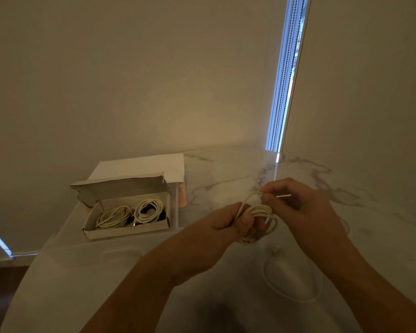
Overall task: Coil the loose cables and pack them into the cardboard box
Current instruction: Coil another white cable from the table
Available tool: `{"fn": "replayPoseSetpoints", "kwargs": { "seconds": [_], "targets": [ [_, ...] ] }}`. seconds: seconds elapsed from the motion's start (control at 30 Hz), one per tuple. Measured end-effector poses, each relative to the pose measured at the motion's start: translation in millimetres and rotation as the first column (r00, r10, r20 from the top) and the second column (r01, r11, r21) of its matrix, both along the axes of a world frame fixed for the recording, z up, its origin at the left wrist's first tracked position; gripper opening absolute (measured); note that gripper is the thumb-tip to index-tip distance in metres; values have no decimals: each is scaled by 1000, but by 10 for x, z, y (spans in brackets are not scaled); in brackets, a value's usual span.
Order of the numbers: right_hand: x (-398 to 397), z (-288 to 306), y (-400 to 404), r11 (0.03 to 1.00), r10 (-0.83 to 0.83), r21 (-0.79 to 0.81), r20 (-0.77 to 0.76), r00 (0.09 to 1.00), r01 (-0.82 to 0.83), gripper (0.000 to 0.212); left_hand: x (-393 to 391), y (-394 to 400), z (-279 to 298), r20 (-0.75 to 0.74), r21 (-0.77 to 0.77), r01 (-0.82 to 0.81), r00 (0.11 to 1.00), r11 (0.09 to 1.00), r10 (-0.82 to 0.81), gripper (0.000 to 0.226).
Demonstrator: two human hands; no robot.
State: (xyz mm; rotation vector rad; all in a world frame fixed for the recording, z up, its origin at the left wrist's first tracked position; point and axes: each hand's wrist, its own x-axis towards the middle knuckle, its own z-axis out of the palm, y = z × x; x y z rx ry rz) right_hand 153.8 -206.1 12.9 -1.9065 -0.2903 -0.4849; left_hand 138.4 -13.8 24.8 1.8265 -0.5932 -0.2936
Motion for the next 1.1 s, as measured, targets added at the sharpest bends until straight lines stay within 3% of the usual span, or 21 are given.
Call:
{"fn": "replayPoseSetpoints", "kwargs": {
  "seconds": [0.3, 0.67, 0.77, 0.93, 1.1],
  "targets": [
    [-9, 34, -16, 925, 263, 338, -240, 935, -174, 12, 75, -14, -126, 211, 103, -172, 966, 980, 148, 27],
    [0, -30, -2, 944, 268, 287, -386, 883, -161, 24, 93, -68, -167, 284, 87, -272, 929, 958, 237, 26],
    [-2, -20, 30, 965, 220, 225, -426, 878, -133, 39, 99, -56, -179, 284, 105, -278, 929, 955, 239, 28],
    [-76, 24, 74, 956, 293, 149, -434, 852, -253, 48, 129, -70, -244, 264, 135, -298, 930, 945, 256, 22],
    [-89, -33, 166, 940, 316, 262, -423, 849, -219, 43, 150, -88, -249, 210, 49, -290, 939, 956, 274, 13]
  ]
}}
